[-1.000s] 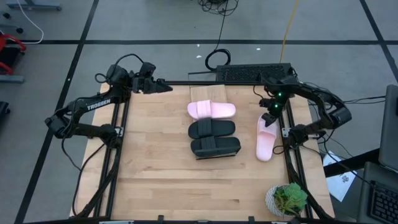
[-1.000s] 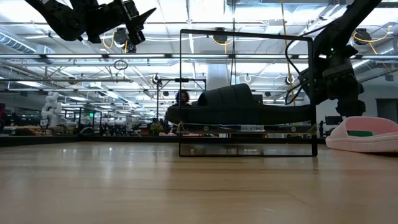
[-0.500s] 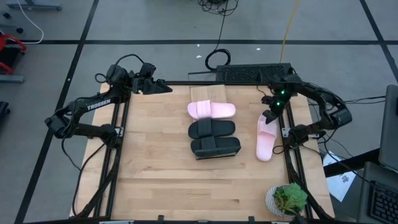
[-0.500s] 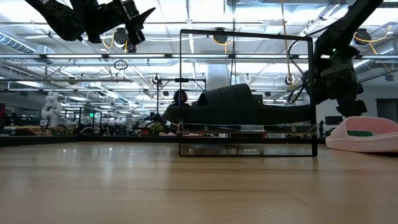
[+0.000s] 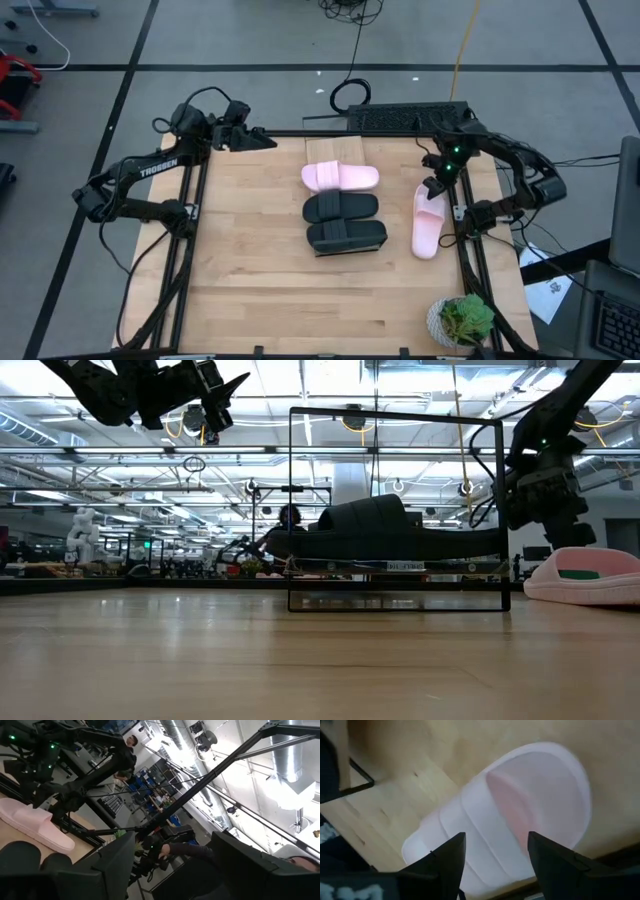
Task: Pick and place slides into the shelf
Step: Put the pink slide on the shelf
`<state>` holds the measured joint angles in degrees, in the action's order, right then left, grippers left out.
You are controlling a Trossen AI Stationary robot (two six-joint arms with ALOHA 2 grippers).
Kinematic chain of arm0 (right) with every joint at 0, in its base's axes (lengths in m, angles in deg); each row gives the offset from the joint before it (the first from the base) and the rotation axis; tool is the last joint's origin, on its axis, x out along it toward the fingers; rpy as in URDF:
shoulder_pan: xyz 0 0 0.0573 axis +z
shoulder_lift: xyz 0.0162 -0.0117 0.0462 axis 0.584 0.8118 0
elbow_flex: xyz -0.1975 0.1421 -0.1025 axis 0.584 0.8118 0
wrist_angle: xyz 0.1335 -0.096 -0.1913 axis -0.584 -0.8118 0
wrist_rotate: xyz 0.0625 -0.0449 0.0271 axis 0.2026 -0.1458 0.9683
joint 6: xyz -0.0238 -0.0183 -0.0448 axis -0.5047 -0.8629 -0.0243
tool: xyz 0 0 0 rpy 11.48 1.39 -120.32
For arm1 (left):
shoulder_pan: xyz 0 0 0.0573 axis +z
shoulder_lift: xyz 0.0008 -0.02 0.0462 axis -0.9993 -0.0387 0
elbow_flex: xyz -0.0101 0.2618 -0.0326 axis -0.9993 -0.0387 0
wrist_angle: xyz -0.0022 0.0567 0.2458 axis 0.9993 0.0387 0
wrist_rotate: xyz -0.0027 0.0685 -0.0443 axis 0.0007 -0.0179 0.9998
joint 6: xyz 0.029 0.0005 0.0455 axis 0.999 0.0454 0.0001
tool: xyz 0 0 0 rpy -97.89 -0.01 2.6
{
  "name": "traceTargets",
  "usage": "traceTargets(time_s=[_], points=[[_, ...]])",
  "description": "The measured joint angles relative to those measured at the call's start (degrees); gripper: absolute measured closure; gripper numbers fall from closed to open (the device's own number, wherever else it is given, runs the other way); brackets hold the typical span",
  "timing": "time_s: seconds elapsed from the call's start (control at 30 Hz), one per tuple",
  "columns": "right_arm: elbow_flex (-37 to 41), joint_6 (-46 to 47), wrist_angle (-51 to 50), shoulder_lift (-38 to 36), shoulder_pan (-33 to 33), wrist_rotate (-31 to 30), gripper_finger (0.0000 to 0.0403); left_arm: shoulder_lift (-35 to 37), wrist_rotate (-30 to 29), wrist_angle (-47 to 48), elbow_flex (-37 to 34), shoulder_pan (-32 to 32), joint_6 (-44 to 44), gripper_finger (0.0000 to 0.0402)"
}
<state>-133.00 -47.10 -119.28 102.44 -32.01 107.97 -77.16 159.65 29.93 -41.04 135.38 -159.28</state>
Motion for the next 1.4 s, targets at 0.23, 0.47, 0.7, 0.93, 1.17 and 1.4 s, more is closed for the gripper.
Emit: traceTargets(time_s=[0.23, 0.47, 0.7, 0.93, 1.17, 1.4], points=[[0.0, 0.0, -0.3, 2.2, 0.0, 0.3, 0.0200, 0.0, 0.0, 0.0, 0.0, 0.0, 0.3, 0.0142], [0.0, -0.2, -0.4, 4.7, 0.0, 0.7, 0.0200, 0.0, 0.2, 0.0, 0.0, 0.0, 0.4, 0.0142], [0.0, -2.0, -1.4, 4.8, 0.1, 5.2, 0.0200, 0.0, 0.4, 0.0, 0.0, 0.0, 1.4, 0.0142], [0.0, -2.0, -1.4, 5.1, 0.4, 5.0, 0.0200, 0.0, 0.5, 0.0, 0.0, 0.0, 1.5, 0.0142], [0.0, -2.0, -1.5, 8.7, 2.1, 5.0, 0.0200, 0.0, 0.6, 0.0, 0.0, 0.0, 1.5, 0.0142], [0.0, -2.1, -1.7, 8.8, 5.9, 5.1, 0.0200, 0.0, 0.6, 0.0, 0.0, 0.0, 2.6, 0.0142]])
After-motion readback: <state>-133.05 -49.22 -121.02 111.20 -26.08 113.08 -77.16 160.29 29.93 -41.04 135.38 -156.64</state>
